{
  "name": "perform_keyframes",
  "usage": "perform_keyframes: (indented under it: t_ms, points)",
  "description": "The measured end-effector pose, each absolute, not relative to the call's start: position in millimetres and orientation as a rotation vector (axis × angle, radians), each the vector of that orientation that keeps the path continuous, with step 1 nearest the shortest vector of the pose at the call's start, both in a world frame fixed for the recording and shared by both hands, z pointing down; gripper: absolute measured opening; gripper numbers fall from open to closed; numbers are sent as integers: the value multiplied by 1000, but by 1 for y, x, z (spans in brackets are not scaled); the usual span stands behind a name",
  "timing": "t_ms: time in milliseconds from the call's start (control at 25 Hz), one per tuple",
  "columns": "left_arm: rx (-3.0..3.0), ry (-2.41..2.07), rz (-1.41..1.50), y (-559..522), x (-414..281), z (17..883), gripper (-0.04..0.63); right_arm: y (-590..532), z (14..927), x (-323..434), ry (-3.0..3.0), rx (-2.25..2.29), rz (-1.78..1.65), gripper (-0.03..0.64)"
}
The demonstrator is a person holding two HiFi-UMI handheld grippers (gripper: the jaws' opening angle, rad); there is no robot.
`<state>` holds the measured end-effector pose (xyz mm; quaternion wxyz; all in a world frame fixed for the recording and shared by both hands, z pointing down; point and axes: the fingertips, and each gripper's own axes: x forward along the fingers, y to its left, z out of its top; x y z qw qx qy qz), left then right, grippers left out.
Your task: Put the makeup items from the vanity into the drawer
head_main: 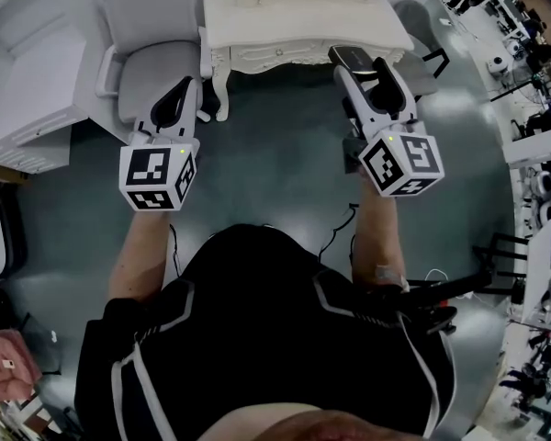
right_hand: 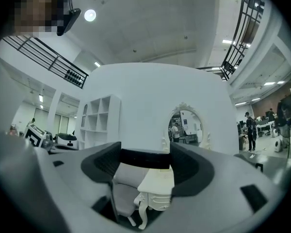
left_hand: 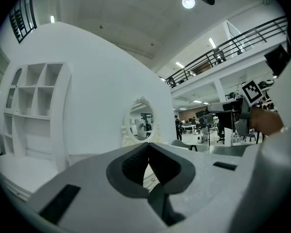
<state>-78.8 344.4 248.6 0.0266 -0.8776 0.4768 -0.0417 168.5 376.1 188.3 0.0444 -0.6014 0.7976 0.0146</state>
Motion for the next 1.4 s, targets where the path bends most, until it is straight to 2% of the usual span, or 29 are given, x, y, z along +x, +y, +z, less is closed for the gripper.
perform_keyframes:
  t_ms: [760, 1040, 1400]
  points:
    - [-2655, 1487, -234, 327, -6, 266, 5, 349, 207, 220, 2508, -1669, 27, 321]
    - [-2673, 1481, -206, 264, -17, 271, 5, 286, 216, 212, 2512, -1695, 4, 321]
    - [-2754, 1485, -94, 144, -69, 269, 5, 176, 213, 175, 2502, -1775, -21, 321]
